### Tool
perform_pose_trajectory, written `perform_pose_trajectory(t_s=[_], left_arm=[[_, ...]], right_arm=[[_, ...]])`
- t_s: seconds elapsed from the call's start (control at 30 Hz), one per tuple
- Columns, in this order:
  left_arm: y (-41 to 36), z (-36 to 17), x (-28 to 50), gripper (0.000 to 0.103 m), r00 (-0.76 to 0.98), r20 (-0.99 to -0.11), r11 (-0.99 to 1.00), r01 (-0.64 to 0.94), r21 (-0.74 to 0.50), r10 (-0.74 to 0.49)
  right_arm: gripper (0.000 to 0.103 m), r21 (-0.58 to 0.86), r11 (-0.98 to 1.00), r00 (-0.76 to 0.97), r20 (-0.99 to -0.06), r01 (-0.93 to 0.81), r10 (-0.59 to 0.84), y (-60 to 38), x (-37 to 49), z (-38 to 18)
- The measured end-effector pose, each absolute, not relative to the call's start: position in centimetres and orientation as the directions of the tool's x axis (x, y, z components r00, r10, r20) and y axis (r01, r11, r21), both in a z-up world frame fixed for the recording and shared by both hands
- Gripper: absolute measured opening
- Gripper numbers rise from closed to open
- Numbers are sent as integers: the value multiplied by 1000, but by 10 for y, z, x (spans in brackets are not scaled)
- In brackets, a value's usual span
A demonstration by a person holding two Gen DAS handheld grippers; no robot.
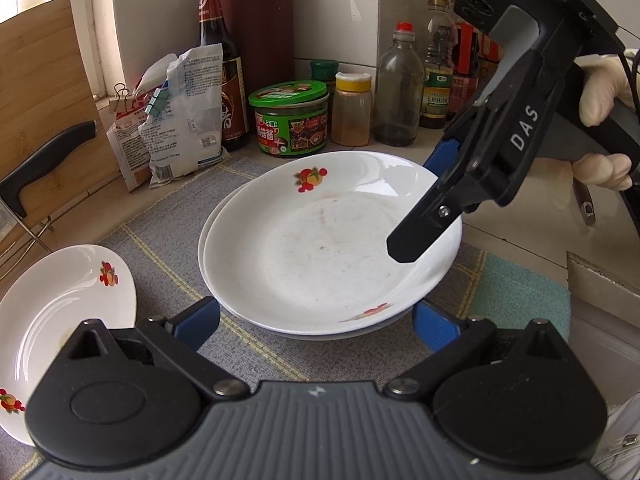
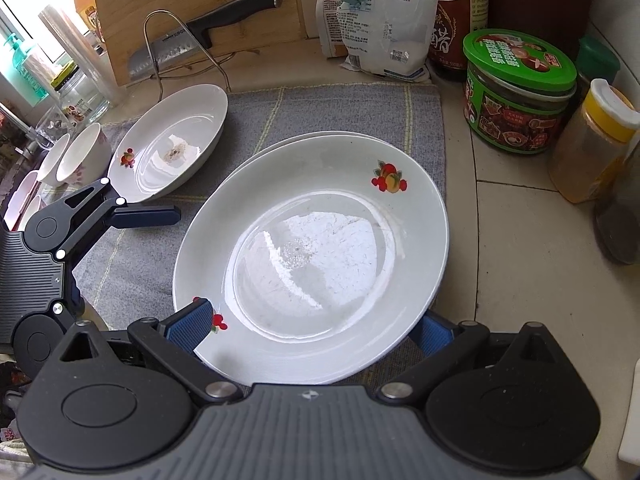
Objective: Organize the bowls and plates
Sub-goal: 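Open the right tool and withdraw it from the stacked plates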
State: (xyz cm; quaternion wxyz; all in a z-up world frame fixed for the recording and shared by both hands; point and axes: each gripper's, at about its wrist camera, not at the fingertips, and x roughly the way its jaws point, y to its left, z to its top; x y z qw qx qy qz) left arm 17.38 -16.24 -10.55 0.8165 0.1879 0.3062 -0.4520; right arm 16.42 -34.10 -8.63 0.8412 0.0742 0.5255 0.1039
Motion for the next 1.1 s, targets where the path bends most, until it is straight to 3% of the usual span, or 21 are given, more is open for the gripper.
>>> perform_pose_trajectory(t_s=[0.6, 0.83, 1.1], left_arm=[[-160, -104, 172, 102, 427, -671, 555, 832, 28, -606], [-145, -95, 169, 102, 469, -650, 610, 792, 10, -598], [-114, -86, 159, 102, 558, -674, 753, 658, 5, -483]], right_arm=[[103, 165, 980, 411, -890, -115, 198, -327, 157, -88], [103, 50, 989, 463, -880, -142, 111, -320, 146, -85], [103, -6, 977, 559, -821, -212, 116, -300, 138, -71]])
